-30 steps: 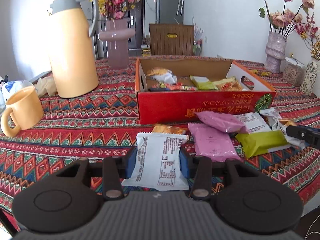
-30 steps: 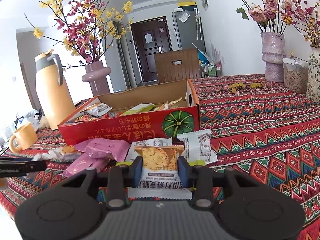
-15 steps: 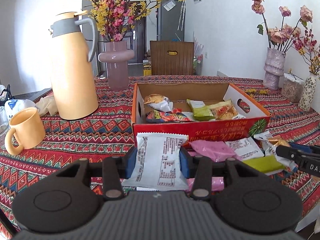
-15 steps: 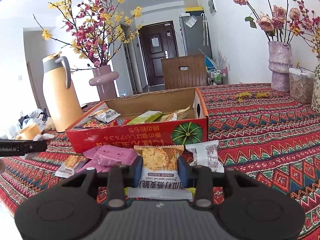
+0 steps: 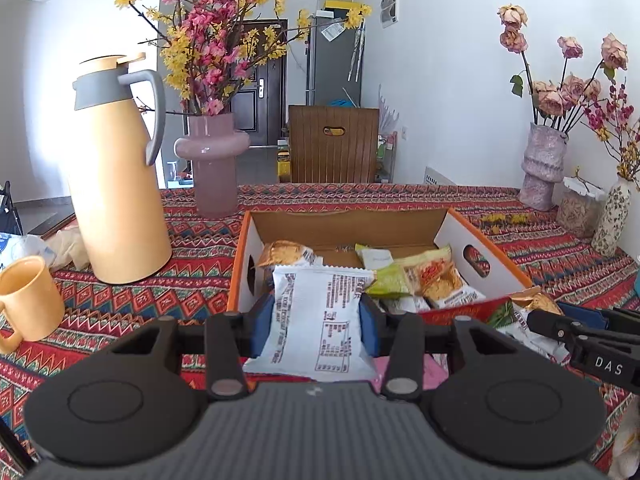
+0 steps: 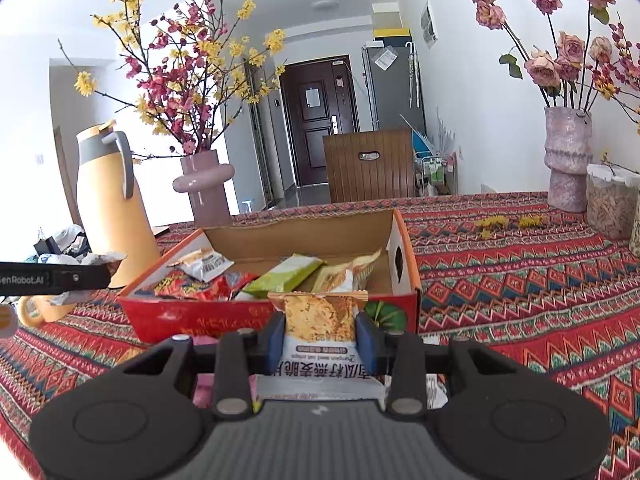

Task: Organize snacks
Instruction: 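Carry the white packet and oat cracker packet over the box with both tools, then open both tools to release the snacks into the box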

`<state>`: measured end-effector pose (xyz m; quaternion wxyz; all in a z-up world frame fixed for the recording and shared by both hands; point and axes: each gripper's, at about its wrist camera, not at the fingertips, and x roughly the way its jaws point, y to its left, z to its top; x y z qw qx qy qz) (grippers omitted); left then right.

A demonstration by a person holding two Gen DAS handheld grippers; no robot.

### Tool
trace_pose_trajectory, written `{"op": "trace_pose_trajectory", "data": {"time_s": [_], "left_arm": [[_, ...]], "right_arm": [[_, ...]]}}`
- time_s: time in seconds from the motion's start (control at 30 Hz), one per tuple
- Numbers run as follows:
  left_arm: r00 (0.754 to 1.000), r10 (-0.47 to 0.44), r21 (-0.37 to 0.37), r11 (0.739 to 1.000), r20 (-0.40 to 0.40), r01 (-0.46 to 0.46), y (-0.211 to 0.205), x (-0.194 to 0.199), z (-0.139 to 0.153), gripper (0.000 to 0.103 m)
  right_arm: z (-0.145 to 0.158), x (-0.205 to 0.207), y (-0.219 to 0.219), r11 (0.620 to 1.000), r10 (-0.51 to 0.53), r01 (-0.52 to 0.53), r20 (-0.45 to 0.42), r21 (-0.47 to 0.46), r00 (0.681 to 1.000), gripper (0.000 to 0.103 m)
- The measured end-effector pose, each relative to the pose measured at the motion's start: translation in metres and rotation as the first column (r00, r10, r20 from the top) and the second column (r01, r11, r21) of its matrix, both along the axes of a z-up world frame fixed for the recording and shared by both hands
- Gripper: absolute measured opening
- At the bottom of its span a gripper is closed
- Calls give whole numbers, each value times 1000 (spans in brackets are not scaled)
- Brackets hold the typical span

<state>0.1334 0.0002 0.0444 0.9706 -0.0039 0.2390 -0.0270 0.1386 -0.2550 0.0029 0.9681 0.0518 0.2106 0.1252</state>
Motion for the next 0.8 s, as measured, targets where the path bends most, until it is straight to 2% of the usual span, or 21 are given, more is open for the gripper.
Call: {"op": "trace_pose_trajectory", "data": {"time_s": [0.53,0.8], "left_arm": [[1000,12,-19,1000,0,-12,-12,57,0,45],[1000,20,-18,1000,1,-20,-20,93,-5,45]], "right_arm": [[16,60,5,1000,-3,3,33,0,999,37],[12,99,13,1000,5,-4,16,-22,1000,37]]}}
